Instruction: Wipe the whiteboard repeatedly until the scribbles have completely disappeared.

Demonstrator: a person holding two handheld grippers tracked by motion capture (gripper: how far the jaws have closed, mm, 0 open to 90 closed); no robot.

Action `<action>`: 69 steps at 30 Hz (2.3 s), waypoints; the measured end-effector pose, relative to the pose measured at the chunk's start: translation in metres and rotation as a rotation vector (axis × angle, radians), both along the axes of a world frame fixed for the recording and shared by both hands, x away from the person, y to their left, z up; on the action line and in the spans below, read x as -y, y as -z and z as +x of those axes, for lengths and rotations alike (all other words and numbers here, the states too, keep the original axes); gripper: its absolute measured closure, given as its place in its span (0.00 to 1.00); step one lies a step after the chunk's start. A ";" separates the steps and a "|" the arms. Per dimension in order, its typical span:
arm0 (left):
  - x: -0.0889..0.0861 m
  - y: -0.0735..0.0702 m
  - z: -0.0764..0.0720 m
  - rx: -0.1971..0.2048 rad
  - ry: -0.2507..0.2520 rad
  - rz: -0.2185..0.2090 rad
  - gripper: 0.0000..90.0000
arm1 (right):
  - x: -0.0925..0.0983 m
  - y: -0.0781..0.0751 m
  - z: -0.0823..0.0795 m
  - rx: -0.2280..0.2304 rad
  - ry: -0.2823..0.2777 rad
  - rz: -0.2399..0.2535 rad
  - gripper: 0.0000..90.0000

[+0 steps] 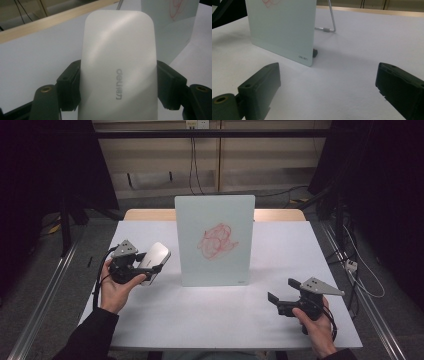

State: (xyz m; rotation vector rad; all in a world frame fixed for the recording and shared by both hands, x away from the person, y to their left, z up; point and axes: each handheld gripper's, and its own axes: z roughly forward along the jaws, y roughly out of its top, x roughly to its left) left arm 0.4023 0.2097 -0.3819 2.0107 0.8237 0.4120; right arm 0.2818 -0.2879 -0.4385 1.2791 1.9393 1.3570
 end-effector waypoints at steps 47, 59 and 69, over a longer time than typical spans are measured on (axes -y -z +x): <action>0.107 -0.052 -0.023 0.347 0.101 0.092 0.34 | -0.003 0.001 0.001 -0.006 -0.009 -0.005 0.06; 0.137 -0.055 -0.011 0.471 0.103 0.165 0.34 | -0.003 0.000 0.001 -0.005 -0.016 0.001 0.06; 0.151 -0.055 0.003 0.510 0.100 0.186 0.34 | -0.003 0.001 0.002 -0.006 -0.019 0.000 0.06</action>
